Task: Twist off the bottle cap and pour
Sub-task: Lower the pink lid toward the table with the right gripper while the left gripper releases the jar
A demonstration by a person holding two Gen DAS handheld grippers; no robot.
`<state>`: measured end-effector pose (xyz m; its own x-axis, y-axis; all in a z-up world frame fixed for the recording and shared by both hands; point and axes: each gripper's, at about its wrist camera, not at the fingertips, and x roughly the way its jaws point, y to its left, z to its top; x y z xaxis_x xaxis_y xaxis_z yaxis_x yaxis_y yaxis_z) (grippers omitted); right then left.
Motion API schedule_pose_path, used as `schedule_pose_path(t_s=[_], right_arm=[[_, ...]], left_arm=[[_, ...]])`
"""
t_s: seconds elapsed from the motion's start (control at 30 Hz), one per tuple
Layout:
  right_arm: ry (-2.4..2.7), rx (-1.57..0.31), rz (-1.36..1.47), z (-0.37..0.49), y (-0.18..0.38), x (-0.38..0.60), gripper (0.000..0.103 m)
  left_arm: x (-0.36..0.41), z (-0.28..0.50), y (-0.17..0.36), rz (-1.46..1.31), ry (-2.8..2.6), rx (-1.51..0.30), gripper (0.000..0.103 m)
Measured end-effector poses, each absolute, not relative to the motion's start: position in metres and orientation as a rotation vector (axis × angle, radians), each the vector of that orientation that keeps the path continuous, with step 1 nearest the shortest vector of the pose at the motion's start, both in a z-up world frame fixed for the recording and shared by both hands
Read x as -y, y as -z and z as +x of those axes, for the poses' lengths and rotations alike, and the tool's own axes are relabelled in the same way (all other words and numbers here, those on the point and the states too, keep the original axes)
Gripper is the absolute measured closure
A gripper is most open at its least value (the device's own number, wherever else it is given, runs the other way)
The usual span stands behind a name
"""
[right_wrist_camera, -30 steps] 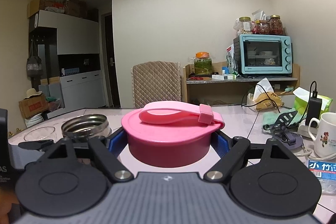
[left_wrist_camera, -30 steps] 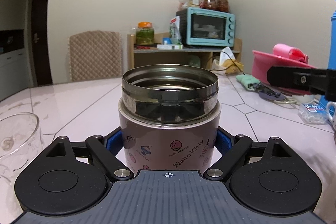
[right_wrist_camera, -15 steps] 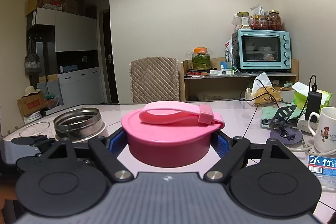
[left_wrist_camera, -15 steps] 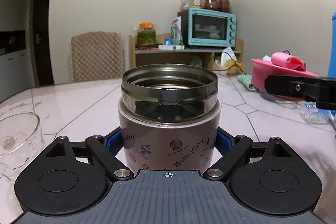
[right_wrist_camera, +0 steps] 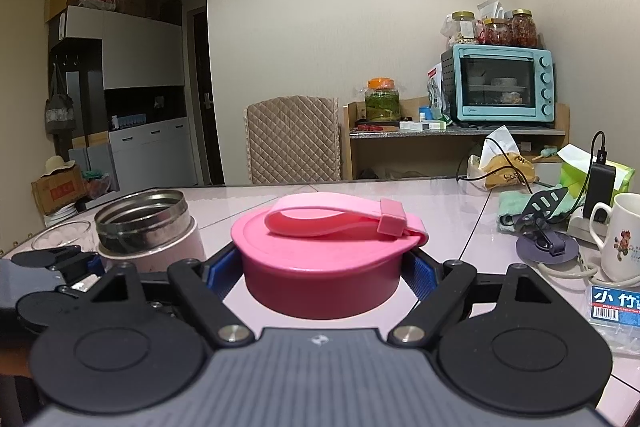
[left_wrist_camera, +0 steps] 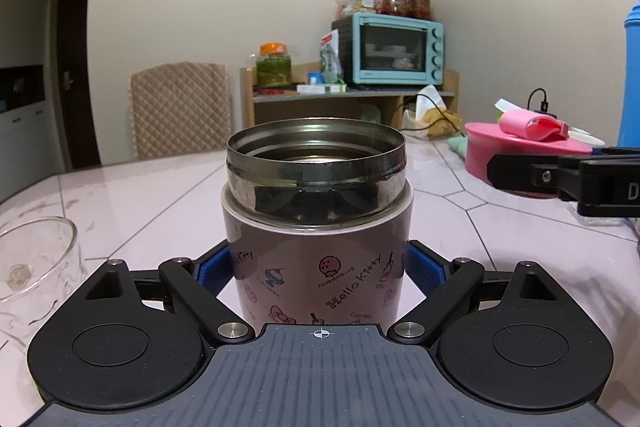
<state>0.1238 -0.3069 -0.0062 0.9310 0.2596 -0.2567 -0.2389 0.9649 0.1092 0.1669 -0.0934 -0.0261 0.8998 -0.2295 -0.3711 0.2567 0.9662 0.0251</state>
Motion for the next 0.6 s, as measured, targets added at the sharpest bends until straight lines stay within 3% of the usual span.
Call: schedule_pose_path(t_s=[0.6], right_arm=[[-0.247,-0.362,0.051,0.133,0.021,0.299,0.018]], left_arm=[[0.089,0.161,0.03,0.067,0.243,-0.397,0.002]])
